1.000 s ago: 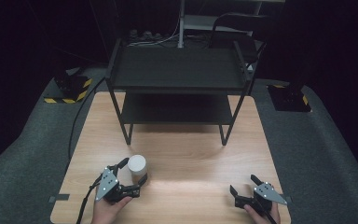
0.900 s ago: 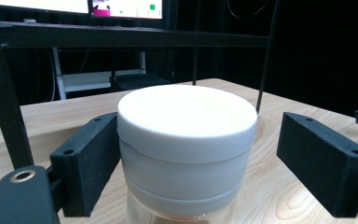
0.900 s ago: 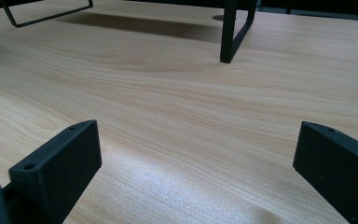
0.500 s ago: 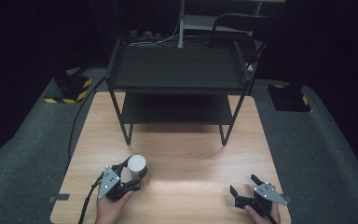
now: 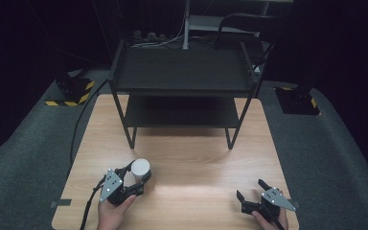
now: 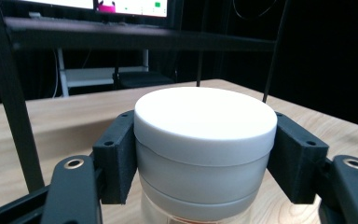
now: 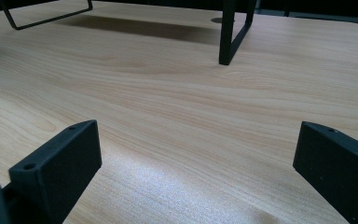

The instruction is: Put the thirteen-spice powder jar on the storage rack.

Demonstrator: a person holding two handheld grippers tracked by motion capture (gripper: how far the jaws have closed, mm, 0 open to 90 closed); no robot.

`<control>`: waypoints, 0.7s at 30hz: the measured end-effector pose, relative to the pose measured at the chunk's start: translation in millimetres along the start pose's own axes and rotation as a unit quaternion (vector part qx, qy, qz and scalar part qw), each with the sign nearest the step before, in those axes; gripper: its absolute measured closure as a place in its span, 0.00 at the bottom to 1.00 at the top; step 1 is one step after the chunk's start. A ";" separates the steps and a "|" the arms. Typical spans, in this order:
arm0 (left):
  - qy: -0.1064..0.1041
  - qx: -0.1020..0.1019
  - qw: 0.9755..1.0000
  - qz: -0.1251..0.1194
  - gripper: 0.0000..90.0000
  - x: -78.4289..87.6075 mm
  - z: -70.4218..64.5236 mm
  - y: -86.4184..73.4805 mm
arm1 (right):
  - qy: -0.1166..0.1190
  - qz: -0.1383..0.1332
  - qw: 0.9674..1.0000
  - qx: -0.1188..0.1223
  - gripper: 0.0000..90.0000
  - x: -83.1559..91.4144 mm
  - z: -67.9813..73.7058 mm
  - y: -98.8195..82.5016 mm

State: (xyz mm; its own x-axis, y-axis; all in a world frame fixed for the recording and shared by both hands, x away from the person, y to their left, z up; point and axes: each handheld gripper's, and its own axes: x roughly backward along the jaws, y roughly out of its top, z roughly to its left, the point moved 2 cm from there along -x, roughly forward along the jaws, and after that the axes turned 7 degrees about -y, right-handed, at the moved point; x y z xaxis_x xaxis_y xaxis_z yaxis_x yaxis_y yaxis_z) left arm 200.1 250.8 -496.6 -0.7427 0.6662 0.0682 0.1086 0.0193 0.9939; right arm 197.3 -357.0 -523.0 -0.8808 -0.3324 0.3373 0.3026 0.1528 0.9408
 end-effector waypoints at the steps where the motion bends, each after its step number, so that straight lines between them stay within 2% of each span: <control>1: -0.002 -0.001 1.000 -0.003 0.37 0.5 -0.7 3.9 | 0.000 0.000 1.000 0.000 0.00 0.0 0.0 0.1; 4: -0.010 -0.007 1.000 -0.009 0.37 1.0 -2.2 19.5 | 0.000 0.000 1.000 0.000 0.00 -0.1 0.1 0.1; 7: -0.016 -0.015 1.000 0.007 0.37 0.0 -4.5 44.5 | 0.000 0.000 1.000 0.000 0.00 0.0 0.1 0.0; 9: -0.017 -0.020 1.000 0.007 0.37 -0.9 -7.3 57.2 | 0.000 0.000 1.000 0.000 0.00 0.0 0.1 0.0; 11: -0.016 -0.016 1.000 0.007 0.37 -1.9 -9.4 68.0 | 0.000 0.000 1.000 0.000 0.00 0.0 0.0 -0.1; 12: -0.020 -0.007 1.000 0.006 0.37 -2.4 -9.0 78.8 | 0.000 -0.001 1.000 -0.001 0.00 0.0 0.0 -0.1; 13: -0.020 -0.007 1.000 0.006 0.37 -2.4 -9.0 78.8 | 0.000 -0.001 1.000 -0.001 0.00 0.0 0.0 -0.1; 14: -0.022 0.000 1.000 0.010 0.37 -3.0 -9.1 88.9 | -0.001 -0.001 1.000 -0.001 0.00 0.0 0.1 -0.2; 21: -0.019 0.000 1.000 0.017 0.37 -7.5 -12.7 132.4 | -0.001 -0.002 1.000 -0.002 0.00 0.2 -0.1 -0.5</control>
State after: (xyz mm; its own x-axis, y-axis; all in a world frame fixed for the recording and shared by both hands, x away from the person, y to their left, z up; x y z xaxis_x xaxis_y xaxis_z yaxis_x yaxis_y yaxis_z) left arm 211.6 238.9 -364.4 -0.7134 0.6938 0.0988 0.1330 -0.0044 0.9911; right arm 197.0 -357.2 -523.4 -0.8824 -0.3310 0.3344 0.3017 0.1472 0.9420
